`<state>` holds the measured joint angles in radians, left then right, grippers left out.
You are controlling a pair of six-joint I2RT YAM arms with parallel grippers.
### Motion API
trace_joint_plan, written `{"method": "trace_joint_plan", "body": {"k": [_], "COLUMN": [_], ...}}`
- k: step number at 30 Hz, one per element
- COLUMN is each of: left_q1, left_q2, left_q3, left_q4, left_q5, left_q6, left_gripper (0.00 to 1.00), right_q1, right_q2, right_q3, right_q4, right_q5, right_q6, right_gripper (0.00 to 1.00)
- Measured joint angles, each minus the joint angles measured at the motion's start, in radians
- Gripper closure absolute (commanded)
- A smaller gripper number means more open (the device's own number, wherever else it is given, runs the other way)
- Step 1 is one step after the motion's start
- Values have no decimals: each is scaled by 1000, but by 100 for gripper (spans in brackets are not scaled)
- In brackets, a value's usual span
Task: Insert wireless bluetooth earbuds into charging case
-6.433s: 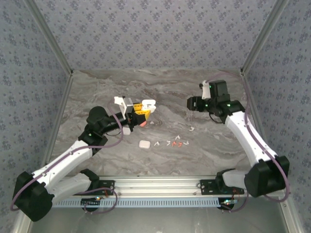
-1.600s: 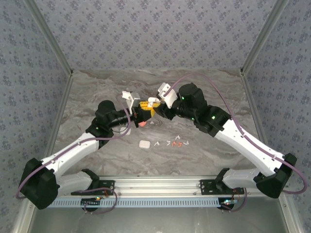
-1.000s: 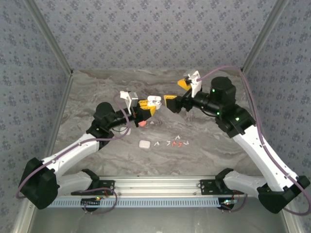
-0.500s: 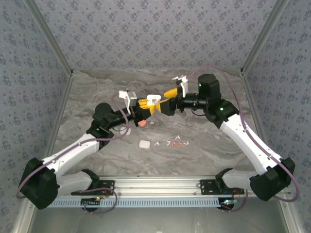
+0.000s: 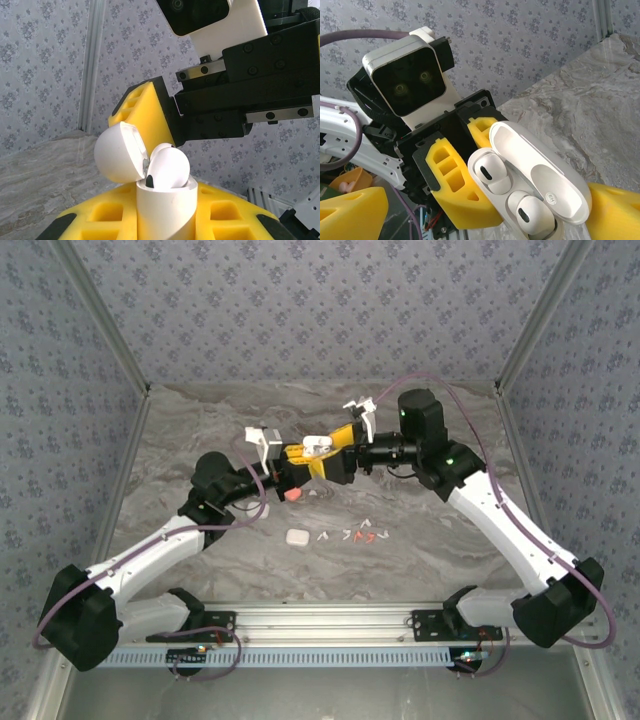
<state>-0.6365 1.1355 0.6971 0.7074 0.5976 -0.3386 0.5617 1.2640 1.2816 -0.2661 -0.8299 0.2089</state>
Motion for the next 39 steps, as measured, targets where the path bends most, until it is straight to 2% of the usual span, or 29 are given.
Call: {"method": "trace_joint_plan", "body": {"k": [12,15,21,29,39], "left_q1": [-5,-5,-5,3,67], "left_q2": [0,0,23,228,648], "left_q3": [0,0,12,145,381], "left_q4": [-14,-31,-71,-177,-274], "left_q5": [2,-5,-24,-91,-120], "left_q6": [5,5,4,-41,-200], "left_gripper": [100,100,100,100,100], "right_q1": [4,3,-18,-74,-89], "right_q2": [-89,-90,-150,-233,-232], "right_q3": [0,0,-18,-103,-140], "right_q4": [-83,-128,-173,-162,-193], "right_q5": [50,146,494,734,817], "right_q6": [-68,-84,-89,-28,13], "right_gripper": [0,0,0,0,0]}}
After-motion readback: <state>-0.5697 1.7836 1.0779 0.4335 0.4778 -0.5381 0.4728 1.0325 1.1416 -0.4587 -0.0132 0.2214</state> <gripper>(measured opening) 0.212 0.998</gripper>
